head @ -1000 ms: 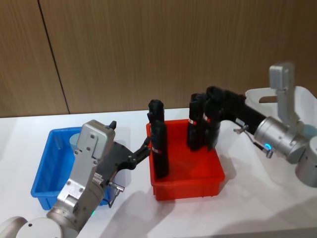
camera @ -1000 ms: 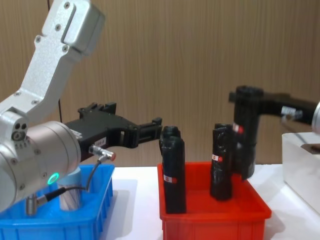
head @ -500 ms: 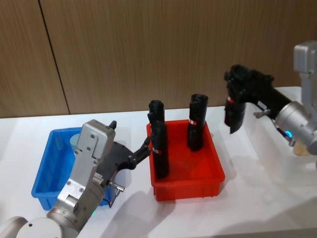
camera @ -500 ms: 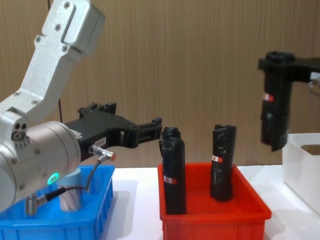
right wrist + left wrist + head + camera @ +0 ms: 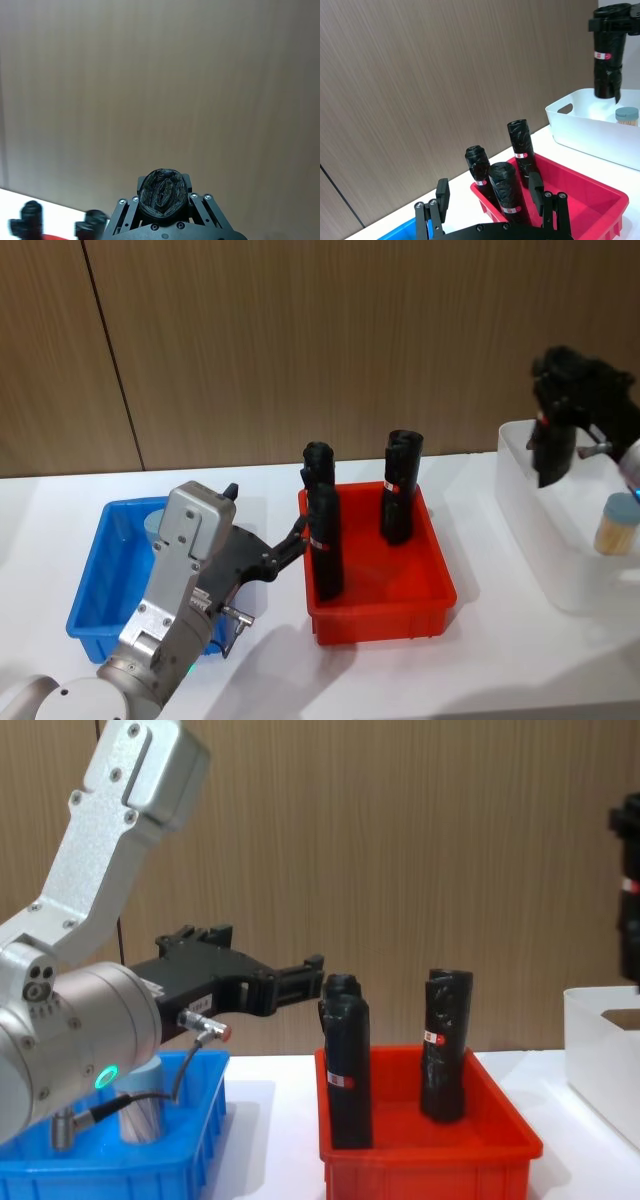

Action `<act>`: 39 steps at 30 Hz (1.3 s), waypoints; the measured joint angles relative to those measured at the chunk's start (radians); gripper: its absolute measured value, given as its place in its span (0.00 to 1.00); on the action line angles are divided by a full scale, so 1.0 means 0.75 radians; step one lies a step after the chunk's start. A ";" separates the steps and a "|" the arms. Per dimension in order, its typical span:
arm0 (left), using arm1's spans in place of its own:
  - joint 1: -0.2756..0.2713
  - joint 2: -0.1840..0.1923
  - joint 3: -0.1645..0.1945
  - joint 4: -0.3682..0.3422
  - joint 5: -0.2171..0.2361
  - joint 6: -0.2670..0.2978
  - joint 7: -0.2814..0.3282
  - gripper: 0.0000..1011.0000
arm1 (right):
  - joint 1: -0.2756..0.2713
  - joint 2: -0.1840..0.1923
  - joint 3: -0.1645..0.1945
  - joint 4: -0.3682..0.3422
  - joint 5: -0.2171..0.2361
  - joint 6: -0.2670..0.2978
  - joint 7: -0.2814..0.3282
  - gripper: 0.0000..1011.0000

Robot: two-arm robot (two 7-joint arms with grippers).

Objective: Pick the cotton swabs from the blue box and place them into the white box.

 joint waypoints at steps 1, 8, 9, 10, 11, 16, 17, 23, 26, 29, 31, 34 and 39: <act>0.000 0.000 0.000 0.000 0.000 0.000 0.000 0.99 | -0.002 0.003 0.005 -0.001 -0.004 0.000 -0.010 0.37; 0.000 0.000 0.000 0.000 0.000 0.000 0.000 0.99 | -0.009 0.031 0.040 0.026 -0.042 -0.015 -0.105 0.37; 0.000 0.000 0.000 0.000 0.000 0.000 0.000 0.99 | -0.009 0.034 0.043 0.034 -0.045 -0.018 -0.113 0.37; 0.000 0.000 0.000 0.000 0.000 0.000 0.000 0.99 | -0.006 0.039 0.050 0.056 -0.053 -0.025 -0.130 0.37; 0.000 0.000 0.000 0.000 0.000 0.000 0.000 0.99 | -0.005 0.041 0.054 0.066 -0.056 -0.029 -0.137 0.37; 0.000 0.000 0.000 0.000 0.000 0.000 0.000 0.99 | 0.016 0.050 0.067 0.144 -0.079 -0.056 -0.173 0.43; 0.000 0.000 0.000 0.000 0.000 0.000 0.000 0.99 | 0.019 0.051 0.069 0.154 -0.081 -0.057 -0.175 0.45; 0.000 0.000 0.000 0.000 0.000 0.000 0.000 0.99 | 0.038 0.054 0.076 0.216 -0.094 -0.083 -0.189 0.64; 0.000 0.000 0.000 0.000 0.000 0.000 0.000 0.99 | 0.043 0.055 0.079 0.235 -0.101 -0.091 -0.191 0.74; 0.000 0.000 0.000 0.000 0.000 0.000 0.000 0.99 | 0.045 0.057 0.081 0.246 -0.104 -0.096 -0.191 0.83; 0.000 0.000 0.000 0.000 0.000 0.000 0.000 0.99 | 0.045 0.058 0.084 0.249 -0.106 -0.099 -0.191 0.88; 0.000 0.000 0.000 0.000 0.000 0.000 0.000 0.99 | 0.045 0.060 0.086 0.250 -0.108 -0.101 -0.190 0.97; 0.000 0.000 0.000 0.000 0.000 0.000 0.000 0.99 | 0.035 0.065 0.094 0.241 -0.110 -0.103 -0.187 0.99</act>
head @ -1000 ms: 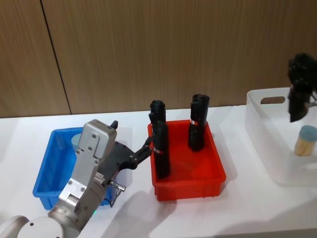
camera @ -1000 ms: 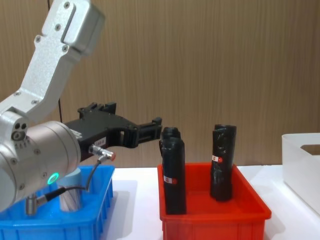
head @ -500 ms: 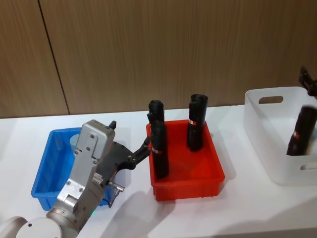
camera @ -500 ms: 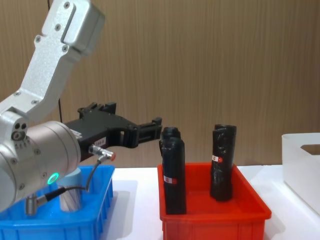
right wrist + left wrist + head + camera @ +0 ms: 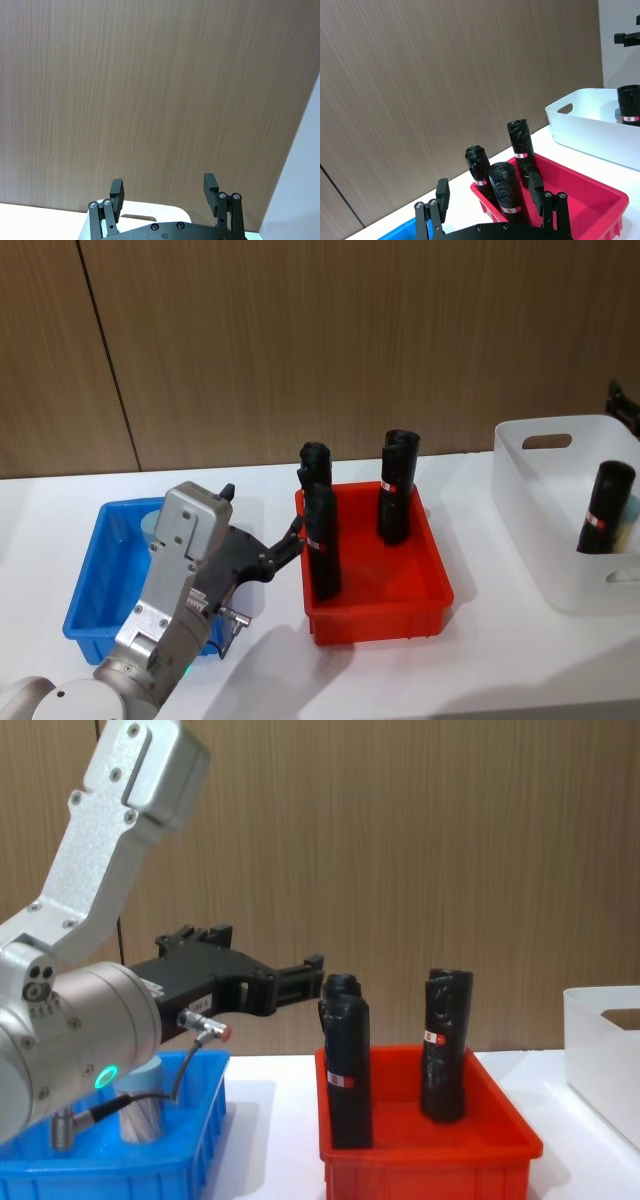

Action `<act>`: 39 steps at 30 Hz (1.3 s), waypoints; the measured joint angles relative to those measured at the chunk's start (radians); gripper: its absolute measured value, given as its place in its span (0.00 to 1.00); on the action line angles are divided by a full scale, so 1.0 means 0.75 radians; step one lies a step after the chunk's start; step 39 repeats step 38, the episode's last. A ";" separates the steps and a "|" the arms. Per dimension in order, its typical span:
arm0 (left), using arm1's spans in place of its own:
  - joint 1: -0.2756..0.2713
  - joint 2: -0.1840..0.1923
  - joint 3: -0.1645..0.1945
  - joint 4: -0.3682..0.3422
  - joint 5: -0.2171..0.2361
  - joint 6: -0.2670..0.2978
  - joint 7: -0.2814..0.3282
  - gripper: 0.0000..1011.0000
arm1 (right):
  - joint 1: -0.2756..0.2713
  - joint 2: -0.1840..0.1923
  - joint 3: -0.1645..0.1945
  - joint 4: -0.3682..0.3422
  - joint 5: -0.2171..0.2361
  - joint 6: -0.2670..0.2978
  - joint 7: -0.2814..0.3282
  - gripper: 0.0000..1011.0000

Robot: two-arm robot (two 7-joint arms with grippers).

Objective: Pick the cotton swabs from the blue box and place them into the white box.

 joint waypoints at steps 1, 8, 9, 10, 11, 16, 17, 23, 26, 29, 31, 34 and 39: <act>0.000 0.000 0.000 0.000 0.000 0.000 0.000 0.99 | -0.004 0.002 0.002 -0.006 0.000 0.000 0.001 0.99; 0.000 0.000 0.000 0.000 0.000 0.000 0.000 0.99 | -0.033 0.011 0.016 -0.046 0.007 -0.001 0.004 0.99; 0.000 0.000 0.000 0.000 0.000 0.000 0.000 0.99 | -0.035 0.012 0.017 -0.050 0.007 0.000 0.004 0.99; 0.000 0.000 0.000 0.000 0.000 0.000 0.000 0.99 | -0.040 0.014 0.019 -0.058 0.008 0.000 0.004 0.99; 0.000 0.000 0.000 0.000 0.000 0.000 0.000 0.99 | -0.040 0.014 0.019 -0.058 0.008 0.000 0.004 0.99; 0.000 0.000 0.000 0.000 0.000 0.000 0.000 0.99 | -0.053 0.017 0.025 -0.076 0.015 0.002 0.005 0.99; 0.000 0.000 0.000 0.000 0.000 0.000 0.000 0.99 | -0.056 0.018 0.027 -0.081 0.015 0.002 0.005 0.99; 0.000 0.000 0.000 0.000 0.000 0.000 0.000 0.99 | -0.065 0.021 0.031 -0.094 0.017 0.004 0.006 0.99; 0.000 0.000 0.000 0.000 0.000 0.000 0.000 0.99 | -0.067 0.022 0.032 -0.097 0.018 0.004 0.006 0.99; 0.000 0.000 0.000 0.000 0.000 0.000 0.000 0.99 | -0.070 0.022 0.033 -0.101 0.018 0.005 0.007 0.99; 0.000 0.000 0.000 0.000 0.000 0.000 0.000 0.99 | -0.071 0.023 0.034 -0.103 0.019 0.005 0.007 0.99; 0.000 0.000 0.000 0.000 0.000 0.000 0.000 0.99 | -0.073 0.023 0.034 -0.105 0.019 0.006 0.007 0.99; 0.000 0.000 0.000 0.000 0.000 0.000 0.000 0.99 | -0.074 0.023 0.035 -0.107 0.020 0.006 0.007 0.99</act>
